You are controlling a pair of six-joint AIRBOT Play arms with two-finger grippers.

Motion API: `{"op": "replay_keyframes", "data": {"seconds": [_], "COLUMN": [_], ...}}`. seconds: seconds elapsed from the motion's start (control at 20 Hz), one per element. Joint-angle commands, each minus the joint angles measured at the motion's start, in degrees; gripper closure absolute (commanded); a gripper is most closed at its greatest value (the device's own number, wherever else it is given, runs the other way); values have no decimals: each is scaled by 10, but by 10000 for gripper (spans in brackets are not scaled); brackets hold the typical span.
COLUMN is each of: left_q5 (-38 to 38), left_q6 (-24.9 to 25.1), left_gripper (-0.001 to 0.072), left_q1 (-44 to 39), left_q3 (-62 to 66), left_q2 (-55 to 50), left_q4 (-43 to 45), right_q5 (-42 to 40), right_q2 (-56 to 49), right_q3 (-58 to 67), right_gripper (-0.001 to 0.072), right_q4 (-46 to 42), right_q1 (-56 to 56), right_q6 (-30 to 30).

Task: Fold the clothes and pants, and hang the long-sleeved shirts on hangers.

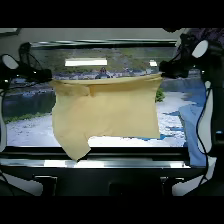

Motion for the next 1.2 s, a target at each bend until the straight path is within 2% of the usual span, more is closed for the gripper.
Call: {"op": "replay_keyframes", "data": {"seconds": [0.0,0.1,0.2,0.55,0.7,1.15], "left_q5": [88,80,35,-109,-132,-155], "left_q6": [-12,-10,-10,-10,-7,-7], "left_gripper": [688,689,688,688,688,687], "left_q1": [-16,-13,-9,-7,-7,-7], "left_q3": [1,1,1,0,-1,-1], "left_q2": [-61,-59,-59,-64,-75,-116], "left_q4": [13,13,13,14,17,17], "right_q5": [-74,-73,-51,92,125,127], "right_q2": [-62,-66,-66,-104,-126,-148], "right_q3": [0,0,0,-2,-3,-4], "right_gripper": [678,678,678,677,677,677], "right_q4": [4,4,4,0,0,0], "right_q1": [1,1,1,1,1,1], "right_q6": [17,18,18,18,18,31]}}
